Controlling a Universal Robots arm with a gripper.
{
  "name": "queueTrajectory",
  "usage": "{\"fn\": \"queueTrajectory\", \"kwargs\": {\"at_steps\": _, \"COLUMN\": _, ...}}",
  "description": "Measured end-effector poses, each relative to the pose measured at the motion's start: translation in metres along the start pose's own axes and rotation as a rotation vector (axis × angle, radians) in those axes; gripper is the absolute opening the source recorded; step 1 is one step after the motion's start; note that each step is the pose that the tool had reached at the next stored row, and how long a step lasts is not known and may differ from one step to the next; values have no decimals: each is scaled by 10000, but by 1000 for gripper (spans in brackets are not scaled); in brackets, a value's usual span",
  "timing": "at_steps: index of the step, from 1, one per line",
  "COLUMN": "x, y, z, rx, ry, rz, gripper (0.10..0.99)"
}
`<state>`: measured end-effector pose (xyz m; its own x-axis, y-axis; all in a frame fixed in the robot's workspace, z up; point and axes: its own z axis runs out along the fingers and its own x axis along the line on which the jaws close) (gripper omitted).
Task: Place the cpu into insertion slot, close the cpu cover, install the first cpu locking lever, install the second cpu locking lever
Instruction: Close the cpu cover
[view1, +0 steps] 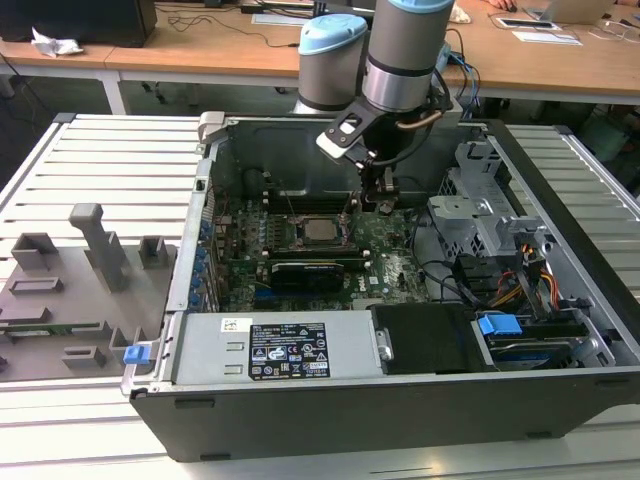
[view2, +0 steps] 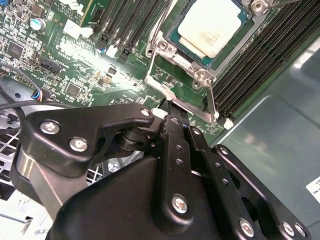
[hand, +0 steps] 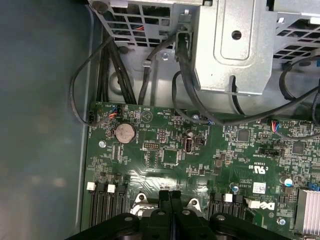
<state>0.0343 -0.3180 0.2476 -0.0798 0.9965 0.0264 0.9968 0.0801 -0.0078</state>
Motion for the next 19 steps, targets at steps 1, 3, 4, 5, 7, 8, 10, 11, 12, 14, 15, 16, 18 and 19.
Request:
{"fn": "queueTrajectory", "kwargs": {"at_steps": 1, "x": 0, "y": -3, "z": 0, "rx": 0, "ry": 1, "rz": 1, "gripper": 106}}
{"fn": "queueTrajectory", "kwargs": {"at_steps": 3, "x": 1, "y": -11, "z": 0, "rx": 0, "ry": 0, "rz": 0, "gripper": 106}}
{"fn": "queueTrajectory", "kwargs": {"at_steps": 4, "x": 1, "y": -13, "z": 0, "rx": 0, "ry": 0, "rz": 0, "gripper": 106}}
{"fn": "queueTrajectory", "kwargs": {"at_steps": 5, "x": 1, "y": -16, "z": 1, "rx": 0, "ry": 1, "rz": 0, "gripper": 106}}
{"fn": "queueTrajectory", "kwargs": {"at_steps": 7, "x": 2, "y": -26, "z": 1, "rx": -1, "ry": 1, "rz": 0, "gripper": 106}}
{"fn": "queueTrajectory", "kwargs": {"at_steps": 8, "x": 2, "y": -29, "z": 1, "rx": 0, "ry": 0, "rz": 0, "gripper": 106}}
{"fn": "queueTrajectory", "kwargs": {"at_steps": 10, "x": 3, "y": -34, "z": 1, "rx": 0, "ry": 0, "rz": 0, "gripper": 106}}
{"fn": "queueTrajectory", "kwargs": {"at_steps": 11, "x": 3, "y": -38, "z": 1, "rx": 0, "ry": 0, "rz": 0, "gripper": 106}}
{"fn": "queueTrajectory", "kwargs": {"at_steps": 12, "x": 3, "y": -42, "z": 1, "rx": 0, "ry": 1, "rz": 0, "gripper": 106}}
{"fn": "queueTrajectory", "kwargs": {"at_steps": 14, "x": 4, "y": -45, "z": 1, "rx": 0, "ry": 1, "rz": 0, "gripper": 106}}
{"fn": "queueTrajectory", "kwargs": {"at_steps": 15, "x": 4, "y": -47, "z": 1, "rx": 0, "ry": 0, "rz": 0, "gripper": 106}}
{"fn": "queueTrajectory", "kwargs": {"at_steps": 16, "x": 4, "y": -49, "z": 1, "rx": -1, "ry": 0, "rz": 0, "gripper": 106}}
{"fn": "queueTrajectory", "kwargs": {"at_steps": 18, "x": 5, "y": -55, "z": 1, "rx": 0, "ry": 1, "rz": 0, "gripper": 106}}
{"fn": "queueTrajectory", "kwargs": {"at_steps": 19, "x": 5, "y": -57, "z": 1, "rx": 0, "ry": 1, "rz": 0, "gripper": 106}}
